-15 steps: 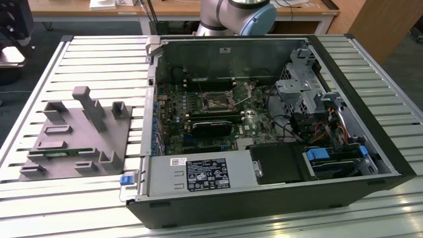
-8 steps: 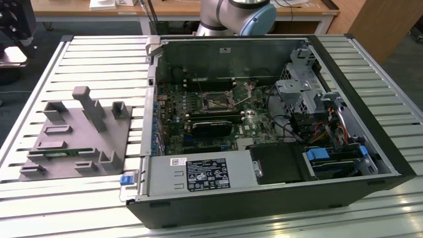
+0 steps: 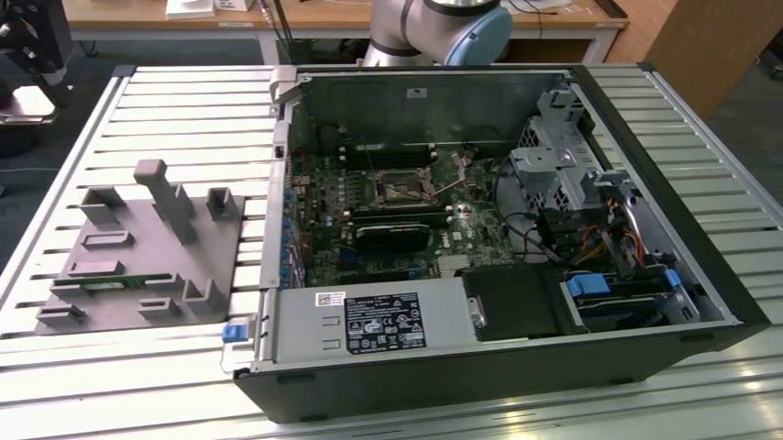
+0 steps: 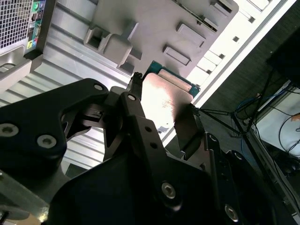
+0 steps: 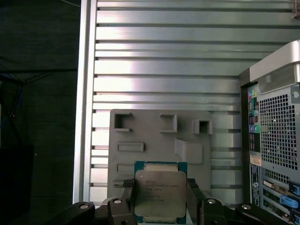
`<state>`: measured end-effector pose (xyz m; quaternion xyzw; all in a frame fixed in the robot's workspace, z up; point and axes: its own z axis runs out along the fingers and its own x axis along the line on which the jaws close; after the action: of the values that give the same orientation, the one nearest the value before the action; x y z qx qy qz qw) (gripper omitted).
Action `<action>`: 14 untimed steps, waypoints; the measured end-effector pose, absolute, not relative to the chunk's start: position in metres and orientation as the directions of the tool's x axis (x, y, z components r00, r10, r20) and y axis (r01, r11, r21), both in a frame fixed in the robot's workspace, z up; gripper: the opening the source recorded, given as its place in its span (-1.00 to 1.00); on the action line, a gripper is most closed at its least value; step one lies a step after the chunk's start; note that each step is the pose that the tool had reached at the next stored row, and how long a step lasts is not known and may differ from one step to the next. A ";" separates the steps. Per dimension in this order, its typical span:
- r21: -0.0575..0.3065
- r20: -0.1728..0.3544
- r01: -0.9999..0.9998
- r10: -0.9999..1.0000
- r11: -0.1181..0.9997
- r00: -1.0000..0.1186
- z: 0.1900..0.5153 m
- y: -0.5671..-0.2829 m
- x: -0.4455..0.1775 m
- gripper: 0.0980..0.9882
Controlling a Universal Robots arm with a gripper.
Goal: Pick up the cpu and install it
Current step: 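Pick up the cpu and move it towards the insertion slot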
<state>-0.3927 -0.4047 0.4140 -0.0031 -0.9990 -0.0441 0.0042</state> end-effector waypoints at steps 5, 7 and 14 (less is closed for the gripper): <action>0.088 0.009 0.007 0.006 0.996 -1.000 0.414 -0.405 -0.391 -0.03; 0.088 0.009 0.007 0.006 0.996 -1.000 0.414 -0.405 -0.390 -0.03; 0.091 0.009 0.007 0.006 0.996 -1.000 0.414 -0.405 -0.372 -0.03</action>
<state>-0.3717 -0.4046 0.4140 -0.0032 -0.9990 -0.0454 0.0042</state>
